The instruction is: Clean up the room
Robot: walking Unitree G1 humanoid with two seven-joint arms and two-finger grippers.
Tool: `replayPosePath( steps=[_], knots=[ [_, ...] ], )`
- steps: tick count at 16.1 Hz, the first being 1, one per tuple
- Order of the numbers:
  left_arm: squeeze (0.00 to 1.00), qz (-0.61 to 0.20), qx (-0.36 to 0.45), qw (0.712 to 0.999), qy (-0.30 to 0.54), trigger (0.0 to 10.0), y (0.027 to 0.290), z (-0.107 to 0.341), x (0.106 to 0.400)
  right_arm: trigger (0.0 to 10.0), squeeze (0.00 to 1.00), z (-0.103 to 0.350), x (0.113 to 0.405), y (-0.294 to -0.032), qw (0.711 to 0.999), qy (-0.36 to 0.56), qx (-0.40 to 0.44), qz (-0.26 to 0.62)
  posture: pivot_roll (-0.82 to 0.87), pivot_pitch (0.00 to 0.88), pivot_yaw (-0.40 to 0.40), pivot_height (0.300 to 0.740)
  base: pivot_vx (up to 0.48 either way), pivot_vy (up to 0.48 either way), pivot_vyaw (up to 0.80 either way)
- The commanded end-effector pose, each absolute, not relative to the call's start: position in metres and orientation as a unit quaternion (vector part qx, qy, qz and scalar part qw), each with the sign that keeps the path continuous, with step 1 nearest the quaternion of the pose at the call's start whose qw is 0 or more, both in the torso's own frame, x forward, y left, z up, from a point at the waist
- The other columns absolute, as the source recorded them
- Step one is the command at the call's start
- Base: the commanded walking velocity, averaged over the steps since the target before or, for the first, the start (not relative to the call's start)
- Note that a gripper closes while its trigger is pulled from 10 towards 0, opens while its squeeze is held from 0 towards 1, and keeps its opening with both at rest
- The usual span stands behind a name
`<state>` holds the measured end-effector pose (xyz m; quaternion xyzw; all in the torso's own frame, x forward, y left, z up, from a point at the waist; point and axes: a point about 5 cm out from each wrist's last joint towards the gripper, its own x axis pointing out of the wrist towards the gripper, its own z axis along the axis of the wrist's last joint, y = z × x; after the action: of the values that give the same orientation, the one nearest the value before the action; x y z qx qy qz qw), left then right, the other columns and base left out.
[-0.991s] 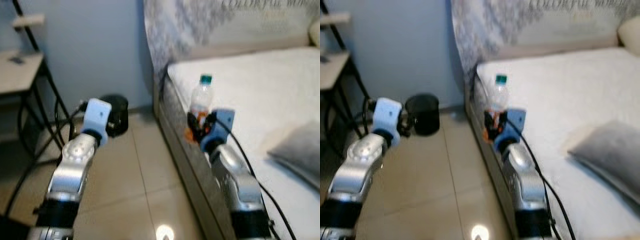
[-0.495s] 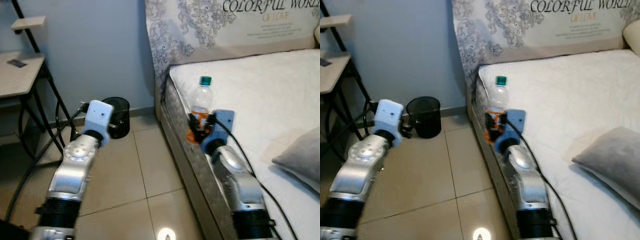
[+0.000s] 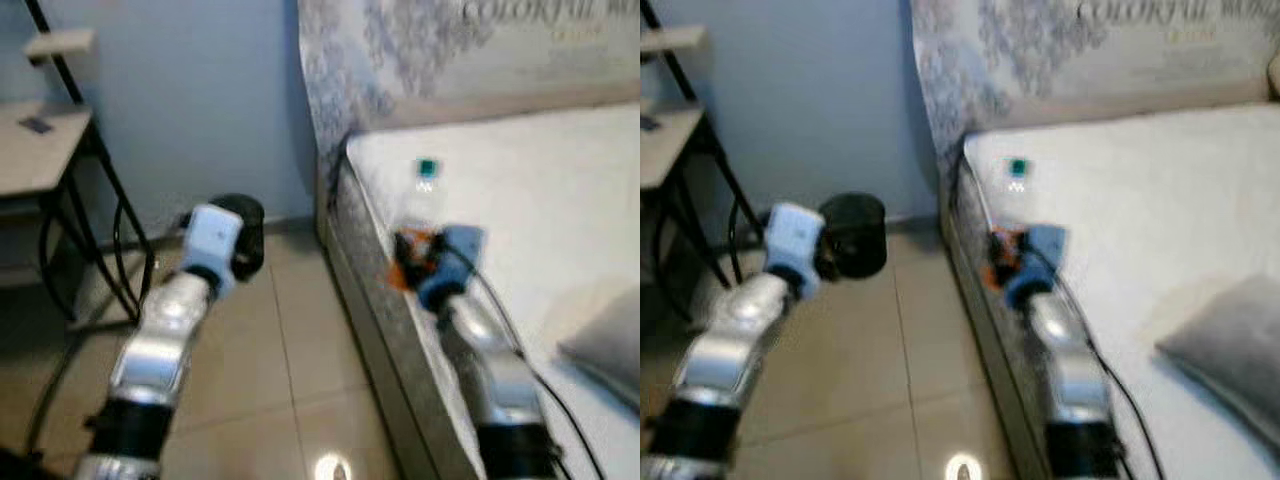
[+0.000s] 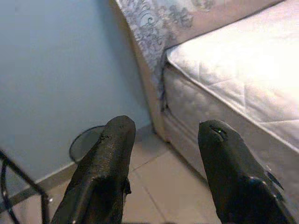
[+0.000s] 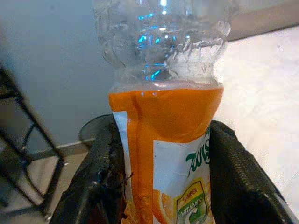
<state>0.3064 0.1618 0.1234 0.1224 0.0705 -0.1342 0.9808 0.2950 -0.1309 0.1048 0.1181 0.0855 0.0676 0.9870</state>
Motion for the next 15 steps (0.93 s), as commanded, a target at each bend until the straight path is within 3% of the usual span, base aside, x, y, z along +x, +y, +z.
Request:
replayPosePath(
  steps=[1, 9, 11, 15],
  knots=[
    [0.0, -0.121, 0.132, 0.982, 0.066, 10.0, 0.1716, 0.1273, 0.3062, 10.0, 0.0, 0.1095, 0.2958, -0.121, 0.986, 0.076, 0.121, 0.083, -0.02, 0.0, -0.002, 0.74, 0.319, 0.0, 0.0],
    [0.0, -0.128, 0.134, 0.981, 0.064, 10.0, 0.1672, 0.1269, 0.3044, 10.0, 0.0, 0.1075, 0.2941, -0.1189, 0.986, 0.08, 0.118, 0.089, -0.02, 0.0, 0.003, 0.74, 0.318, 0.0, 0.0],
    [0.0, -0.129, 0.134, 0.98, 0.065, 10.0, 0.1672, 0.1264, 0.3037, 10.0, 0.0, 0.1064, 0.2927, -0.1169, 0.986, 0.08, 0.115, 0.093, -0.02, 0.0, 0.005, 0.74, 0.321, 0.0, 0.8],
    [0.0, -0.13, 0.133, 0.98, 0.066, 10.0, 0.1663, 0.1256, 0.3024, 10.0, 0.0, 0.1051, 0.2916, -0.1183, 0.986, 0.082, 0.119, 0.088, -0.02, 0.0, 0.006, 0.74, 0.318, 0.0, 0.0]
  ],
)
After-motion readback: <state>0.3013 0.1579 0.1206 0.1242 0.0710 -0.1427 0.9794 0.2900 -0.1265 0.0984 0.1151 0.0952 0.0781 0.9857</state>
